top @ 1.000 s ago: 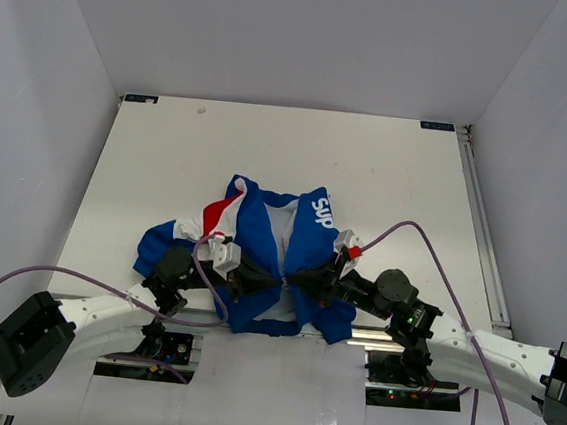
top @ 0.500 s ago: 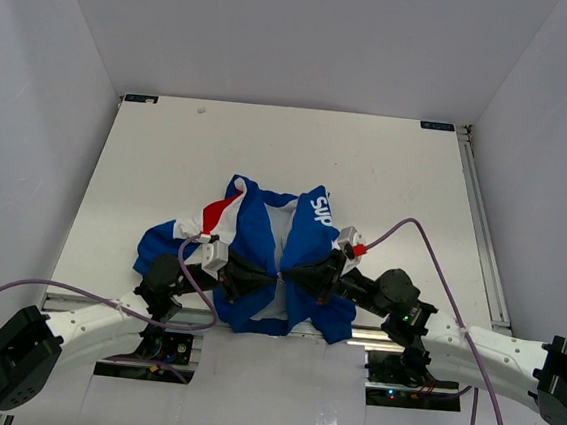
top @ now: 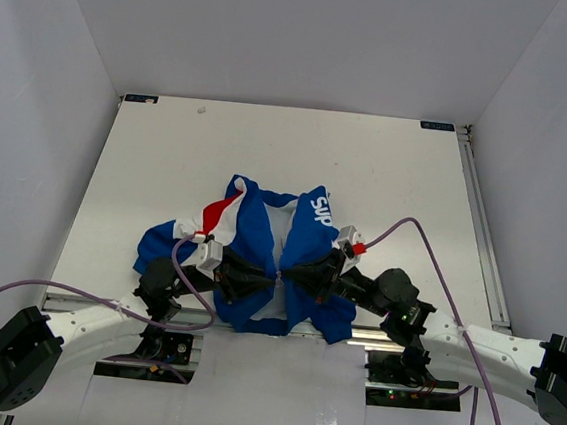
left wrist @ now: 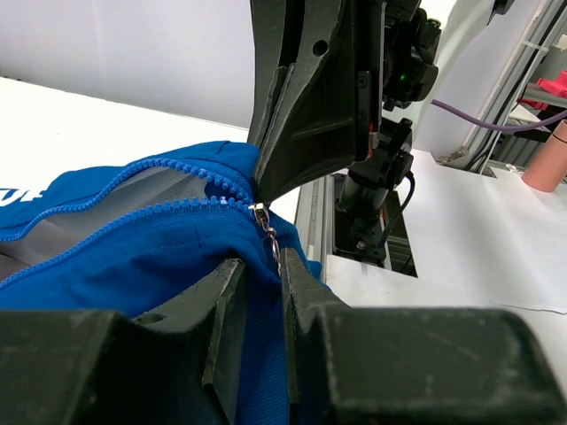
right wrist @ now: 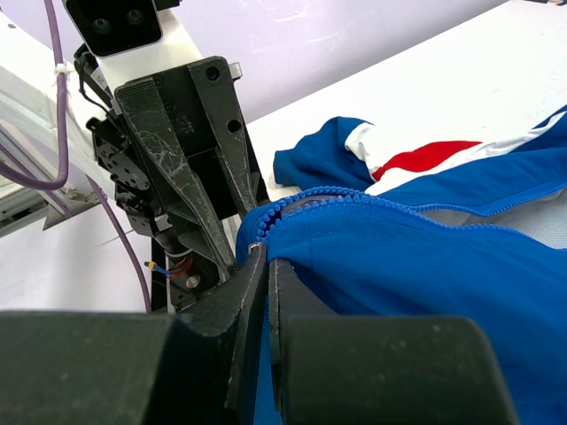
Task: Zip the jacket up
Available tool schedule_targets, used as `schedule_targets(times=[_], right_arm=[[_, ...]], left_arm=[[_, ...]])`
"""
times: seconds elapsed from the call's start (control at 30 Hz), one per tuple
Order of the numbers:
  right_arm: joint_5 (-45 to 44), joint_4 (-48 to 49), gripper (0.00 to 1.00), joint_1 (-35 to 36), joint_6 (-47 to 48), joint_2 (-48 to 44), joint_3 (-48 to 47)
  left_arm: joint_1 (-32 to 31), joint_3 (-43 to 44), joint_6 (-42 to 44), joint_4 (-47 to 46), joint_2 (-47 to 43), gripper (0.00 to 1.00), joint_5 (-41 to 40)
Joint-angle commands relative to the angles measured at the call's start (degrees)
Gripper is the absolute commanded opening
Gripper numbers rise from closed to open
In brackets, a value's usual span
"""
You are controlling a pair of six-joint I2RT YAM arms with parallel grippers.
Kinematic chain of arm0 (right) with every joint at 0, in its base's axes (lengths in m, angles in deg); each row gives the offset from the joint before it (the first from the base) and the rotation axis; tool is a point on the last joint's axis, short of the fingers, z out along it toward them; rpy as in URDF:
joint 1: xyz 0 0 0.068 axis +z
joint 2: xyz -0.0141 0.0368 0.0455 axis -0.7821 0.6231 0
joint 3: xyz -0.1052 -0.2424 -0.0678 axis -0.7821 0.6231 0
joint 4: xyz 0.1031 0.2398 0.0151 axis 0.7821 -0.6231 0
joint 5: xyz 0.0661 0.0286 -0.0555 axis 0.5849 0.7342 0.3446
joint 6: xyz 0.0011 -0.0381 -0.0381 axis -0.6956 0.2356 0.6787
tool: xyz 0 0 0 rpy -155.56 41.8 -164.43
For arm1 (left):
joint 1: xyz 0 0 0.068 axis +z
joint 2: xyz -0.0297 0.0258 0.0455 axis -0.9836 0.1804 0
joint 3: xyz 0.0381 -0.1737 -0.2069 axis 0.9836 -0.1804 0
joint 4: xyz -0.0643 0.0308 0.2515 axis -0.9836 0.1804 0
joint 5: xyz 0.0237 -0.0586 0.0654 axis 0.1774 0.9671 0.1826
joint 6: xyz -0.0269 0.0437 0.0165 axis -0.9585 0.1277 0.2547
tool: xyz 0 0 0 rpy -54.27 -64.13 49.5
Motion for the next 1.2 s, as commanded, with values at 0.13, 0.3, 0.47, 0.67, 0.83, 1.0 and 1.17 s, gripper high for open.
schedule_targets(times=[0.13,0.3,0.47,0.67,0.83,1.0,1.17], right_arm=[[0.65,3.46,0.08,0.12,0.30,0.14,0.15],[1.13,3.41,0.08,0.08,0.34,0.66,-0.07],[1.25,3.62,0.08,0.04,0.22,0.93,-0.12],[1.68,4.20,0.08,0.03,-0.08,1.50,0.02],[2.40,4.66,0.08,0.06,-0.14,2.13,0.10],[1.70,4.45,0.08,0.03,0.02,1.45,0.36],[-0.32,2.27,0.08,0.12,0.71,-1.10,-0.65]], left_arm=[[-0.16,0.06,-1.06,-2.97,-0.08,0.31,-0.18],[-0.16,0.28,-1.31,-3.11,0.53,0.32,-0.44],[-0.25,-0.02,-1.65,-3.15,-0.41,0.37,-0.96],[-0.21,0.06,-1.69,-2.94,-0.51,0.33,-1.03],[-0.25,0.02,-1.58,-3.36,0.19,0.05,-0.67],[-0.18,0.21,-0.97,-1.87,-0.03,0.00,0.13],[-0.21,0.75,0.60,2.99,-1.20,0.00,0.77]])
